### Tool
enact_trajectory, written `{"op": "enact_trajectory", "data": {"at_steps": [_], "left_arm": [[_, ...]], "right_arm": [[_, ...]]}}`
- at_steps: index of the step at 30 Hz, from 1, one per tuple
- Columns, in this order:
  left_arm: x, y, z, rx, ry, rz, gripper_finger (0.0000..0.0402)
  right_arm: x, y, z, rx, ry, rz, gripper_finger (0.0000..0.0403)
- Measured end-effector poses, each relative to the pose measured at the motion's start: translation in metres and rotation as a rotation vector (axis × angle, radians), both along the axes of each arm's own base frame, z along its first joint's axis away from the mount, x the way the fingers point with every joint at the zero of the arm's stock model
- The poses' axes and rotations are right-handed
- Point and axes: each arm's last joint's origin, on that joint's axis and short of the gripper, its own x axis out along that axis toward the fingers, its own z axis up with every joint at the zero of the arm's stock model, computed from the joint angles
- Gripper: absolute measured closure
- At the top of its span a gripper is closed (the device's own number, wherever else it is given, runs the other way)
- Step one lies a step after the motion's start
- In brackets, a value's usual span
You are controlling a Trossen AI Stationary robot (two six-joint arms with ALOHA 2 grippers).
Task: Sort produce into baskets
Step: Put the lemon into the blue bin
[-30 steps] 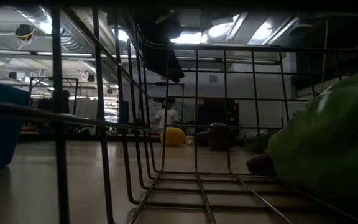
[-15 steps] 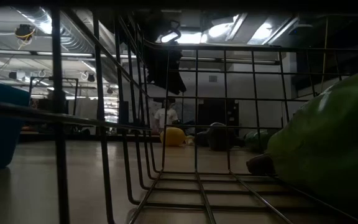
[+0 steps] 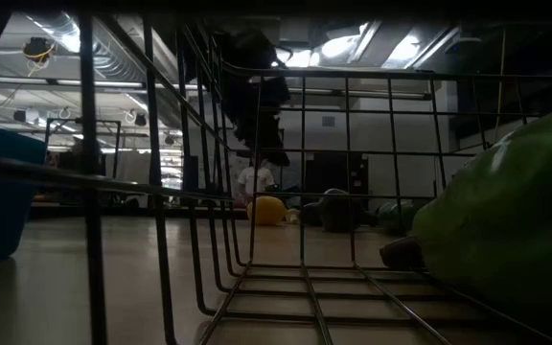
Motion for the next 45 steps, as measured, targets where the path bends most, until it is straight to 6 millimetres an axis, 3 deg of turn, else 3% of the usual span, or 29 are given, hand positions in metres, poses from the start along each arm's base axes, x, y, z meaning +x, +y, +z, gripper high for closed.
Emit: {"op": "enact_trajectory", "data": {"at_steps": [7, 18, 34, 45], "left_arm": [[0.003, 0.007, -0.022, -0.025, 0.052, 0.051, 0.0164], [-0.002, 0.023, -0.030, -0.084, 0.047, 0.159, 0.0164], [0.001, 0.027, -0.058, -0.121, 0.118, 0.151, 0.0166], [-0.001, 0.027, -0.059, -0.166, 0.120, 0.206, 0.0223]], "right_arm": [[-0.017, -0.006, -0.017, 0.026, -0.036, -0.027, 0.0052], [-0.013, -0.004, -0.041, 0.019, 0.002, -0.022, 0.0052], [-0.010, -0.003, -0.043, 0.030, -0.015, -0.016, 0.0052], [-0.009, -0.004, -0.043, 0.000, -0.025, -0.044, 0.0052]]}}
